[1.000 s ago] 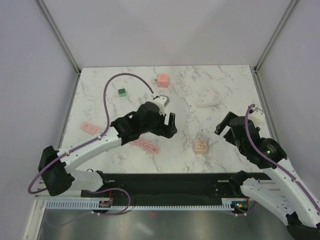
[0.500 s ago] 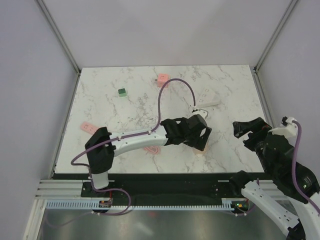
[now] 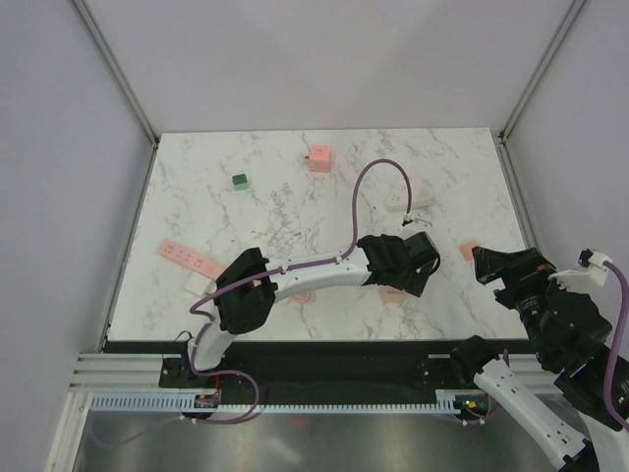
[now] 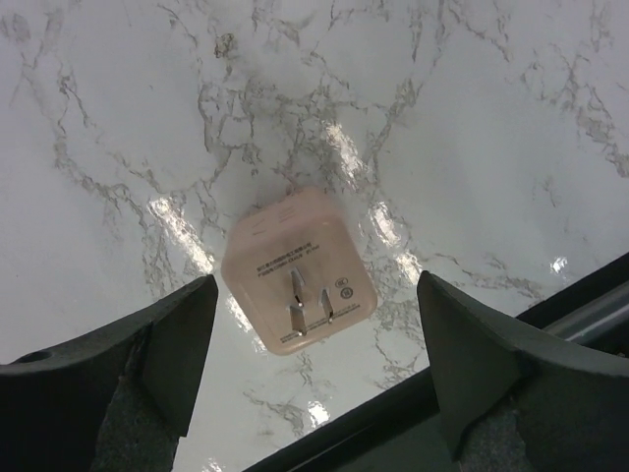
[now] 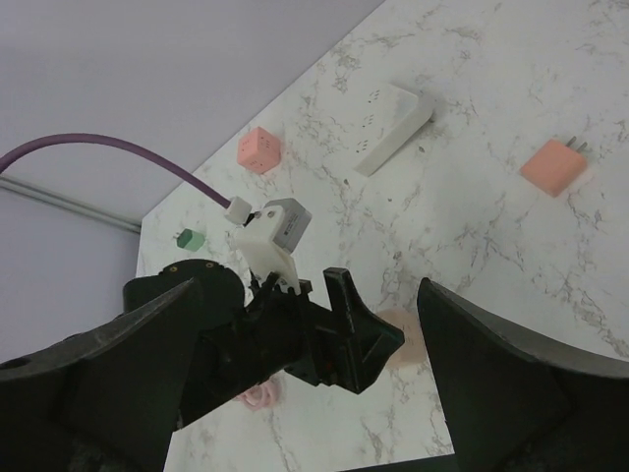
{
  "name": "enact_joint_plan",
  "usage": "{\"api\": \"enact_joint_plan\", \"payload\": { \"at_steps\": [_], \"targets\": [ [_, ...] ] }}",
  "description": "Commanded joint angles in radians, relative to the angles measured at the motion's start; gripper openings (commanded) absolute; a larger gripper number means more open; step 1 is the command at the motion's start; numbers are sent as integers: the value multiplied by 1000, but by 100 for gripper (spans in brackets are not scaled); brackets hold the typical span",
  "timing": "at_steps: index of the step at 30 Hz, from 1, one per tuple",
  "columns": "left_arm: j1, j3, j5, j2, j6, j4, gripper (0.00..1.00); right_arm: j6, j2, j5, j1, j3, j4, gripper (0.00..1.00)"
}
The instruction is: Insert the plug
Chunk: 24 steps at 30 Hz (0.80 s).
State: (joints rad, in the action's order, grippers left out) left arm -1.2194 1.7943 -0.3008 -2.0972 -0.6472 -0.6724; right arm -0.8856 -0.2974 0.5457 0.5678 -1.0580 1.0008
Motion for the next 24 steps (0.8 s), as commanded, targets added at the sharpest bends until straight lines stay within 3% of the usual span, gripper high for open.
{"api": "enact_joint_plan", "payload": {
  "at_steps": [1, 4, 11, 14, 16, 20, 21, 24],
  "targets": [
    [-14, 83, -87, -67, -29, -58, 89, 22, 9, -20, 4, 1, -28, 98],
    [-22, 111, -149, -98, -40, -105, 89, 20, 11, -38, 4, 6, -33, 98],
    [-20, 109, -146, -130, -65, -128, 87, 22, 10, -58, 4, 21, -37, 98],
    [-19, 111, -147, -139, -77, -125, 80, 23, 14, -70, 4, 36, -48, 98],
    [-19, 109, -144, -138, -80, -119, 54, 34, 15, -87, 4, 49, -57, 98],
    [-2, 83, -57, -95, -60, -78, 19, 57, 14, -127, 4, 82, -86, 97],
    [4, 51, -31, -54, -54, -60, 2, 66, 14, -142, 4, 102, -96, 97],
    [49, -97, 110, 49, -52, 55, 2, 94, 24, -237, 4, 154, -168, 95]
  ]
}}
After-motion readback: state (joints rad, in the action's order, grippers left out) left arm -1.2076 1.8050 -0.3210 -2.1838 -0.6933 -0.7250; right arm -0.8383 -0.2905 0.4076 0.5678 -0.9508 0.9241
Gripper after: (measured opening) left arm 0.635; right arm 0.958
